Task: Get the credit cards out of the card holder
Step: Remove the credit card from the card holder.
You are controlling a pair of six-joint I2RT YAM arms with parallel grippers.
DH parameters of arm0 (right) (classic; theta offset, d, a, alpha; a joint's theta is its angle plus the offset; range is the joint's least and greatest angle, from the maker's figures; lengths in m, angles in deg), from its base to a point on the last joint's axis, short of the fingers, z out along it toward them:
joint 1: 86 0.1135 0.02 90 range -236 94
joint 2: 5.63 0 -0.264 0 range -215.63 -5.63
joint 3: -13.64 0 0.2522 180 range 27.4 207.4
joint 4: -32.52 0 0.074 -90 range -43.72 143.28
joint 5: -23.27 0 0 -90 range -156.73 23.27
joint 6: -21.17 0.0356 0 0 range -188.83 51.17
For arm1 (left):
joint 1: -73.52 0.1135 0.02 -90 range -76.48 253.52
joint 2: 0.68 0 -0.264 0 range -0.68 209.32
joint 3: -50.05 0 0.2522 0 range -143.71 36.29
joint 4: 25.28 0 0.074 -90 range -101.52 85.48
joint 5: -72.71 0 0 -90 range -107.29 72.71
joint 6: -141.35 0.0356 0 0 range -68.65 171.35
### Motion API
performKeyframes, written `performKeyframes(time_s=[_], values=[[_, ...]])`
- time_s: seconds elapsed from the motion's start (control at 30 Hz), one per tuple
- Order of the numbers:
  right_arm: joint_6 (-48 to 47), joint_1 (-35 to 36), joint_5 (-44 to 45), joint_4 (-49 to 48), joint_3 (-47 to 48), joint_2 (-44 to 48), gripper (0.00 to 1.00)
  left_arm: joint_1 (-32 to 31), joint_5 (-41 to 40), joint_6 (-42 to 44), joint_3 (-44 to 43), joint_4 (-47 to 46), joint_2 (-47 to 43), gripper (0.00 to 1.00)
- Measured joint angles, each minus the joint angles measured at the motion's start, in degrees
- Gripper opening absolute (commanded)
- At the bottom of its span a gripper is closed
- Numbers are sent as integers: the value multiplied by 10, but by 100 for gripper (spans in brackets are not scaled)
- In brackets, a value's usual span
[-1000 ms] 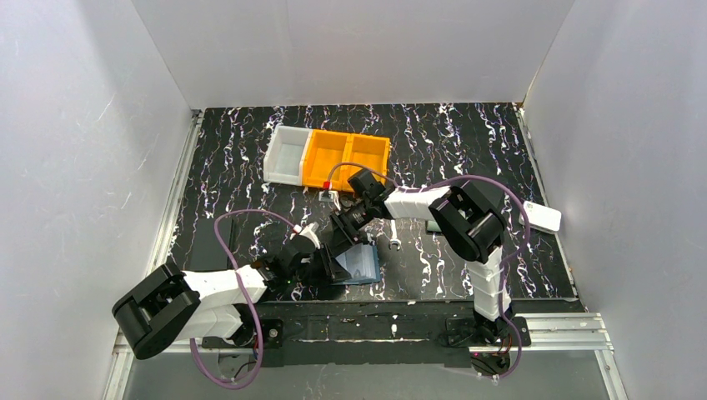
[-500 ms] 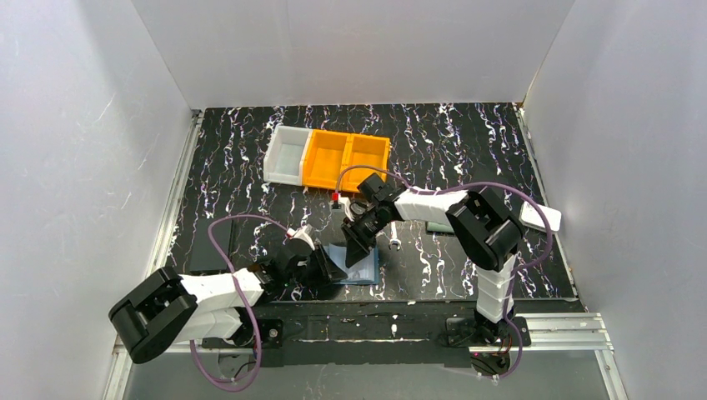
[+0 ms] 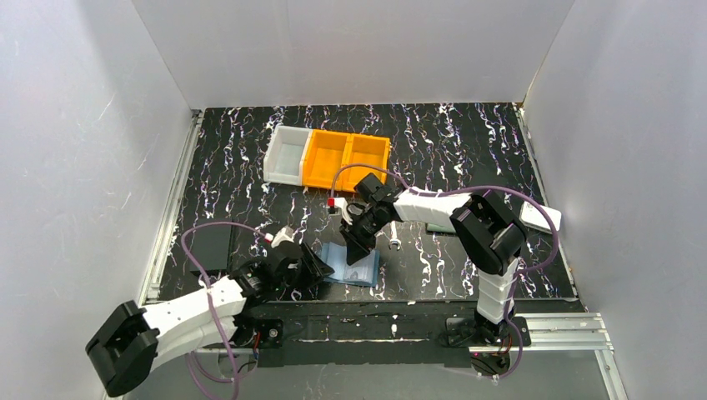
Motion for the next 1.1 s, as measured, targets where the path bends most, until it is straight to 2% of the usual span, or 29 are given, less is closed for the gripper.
performKeyframes(time_s=[0.23, 0.43, 0.53, 0.63, 0.77, 0.9, 1.1], values=[[-15, 12, 17, 13, 14, -5, 32, 5, -43, 59, -17, 152, -115, 39], [-18, 15, 15, 15, 19, -10, 32, 6, 19, 154, -33, 116, -193, 38], [-18, 15, 11, 17, 22, -12, 32, 6, 66, 177, -56, 63, -168, 35], [-19, 15, 9, 20, 23, -13, 32, 6, 99, 191, -83, 26, -105, 25], [-21, 15, 9, 26, 25, -13, 32, 6, 109, 205, -100, -1, -11, 17], [-23, 15, 11, 26, 25, -12, 33, 6, 94, 212, -100, -1, 30, 16], [-26, 15, 24, 29, 21, -2, 36, 6, 66, 218, -96, -7, 40, 16]])
